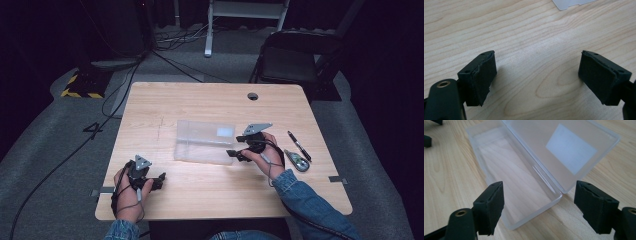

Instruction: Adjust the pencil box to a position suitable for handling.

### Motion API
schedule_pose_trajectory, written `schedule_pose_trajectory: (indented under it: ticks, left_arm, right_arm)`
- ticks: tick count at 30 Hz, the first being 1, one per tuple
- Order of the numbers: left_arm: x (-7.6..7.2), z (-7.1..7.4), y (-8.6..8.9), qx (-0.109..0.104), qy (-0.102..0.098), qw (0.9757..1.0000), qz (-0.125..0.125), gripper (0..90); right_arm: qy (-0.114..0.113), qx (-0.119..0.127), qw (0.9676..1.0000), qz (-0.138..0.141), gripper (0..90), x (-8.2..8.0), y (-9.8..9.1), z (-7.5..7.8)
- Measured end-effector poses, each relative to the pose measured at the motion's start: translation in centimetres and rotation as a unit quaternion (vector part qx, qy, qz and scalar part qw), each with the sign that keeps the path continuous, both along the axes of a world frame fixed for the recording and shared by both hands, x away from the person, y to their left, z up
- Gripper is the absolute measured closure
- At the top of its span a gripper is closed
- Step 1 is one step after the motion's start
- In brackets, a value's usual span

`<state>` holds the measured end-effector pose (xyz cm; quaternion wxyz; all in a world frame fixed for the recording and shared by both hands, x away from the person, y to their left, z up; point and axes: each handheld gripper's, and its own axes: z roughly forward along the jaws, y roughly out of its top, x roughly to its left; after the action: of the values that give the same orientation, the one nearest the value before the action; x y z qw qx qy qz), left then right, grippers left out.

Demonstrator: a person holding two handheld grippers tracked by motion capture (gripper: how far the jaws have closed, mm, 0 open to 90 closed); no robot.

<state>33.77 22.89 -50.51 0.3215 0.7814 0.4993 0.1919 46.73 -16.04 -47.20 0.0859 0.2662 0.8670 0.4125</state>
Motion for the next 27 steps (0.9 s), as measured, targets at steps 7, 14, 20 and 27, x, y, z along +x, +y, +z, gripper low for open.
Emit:
schedule_pose_trajectory:
  ticks: [7, 14, 20, 27]
  left_arm:
    - [-0.5, 0.0, 0.2, 0.003, -0.002, 1.0000, 0.001, 15.4]
    - [-0.7, 0.0, 0.2, -0.001, 0.001, 1.0000, 0.004, 15.4]
    - [-0.7, 0.0, 0.2, -0.001, 0.001, 1.0000, 0.004, 15.4]
    - [-0.7, 0.0, 0.2, -0.001, 0.001, 1.0000, 0.004, 15.4]
  right_arm:
    - [0.011, -0.017, 0.9998, 0.000, 24.9, 0.5, 0.7, -1.1]
    - [0.015, -0.028, 0.9995, -0.004, 25.9, 0.8, 0.8, -1.7]
    - [0.017, -0.028, 0.9994, -0.013, 26.2, 0.9, 0.4, -1.7]
    - [0.023, -0.043, 0.9987, -0.015, 26.0, 0.9, 0.2, -2.4]
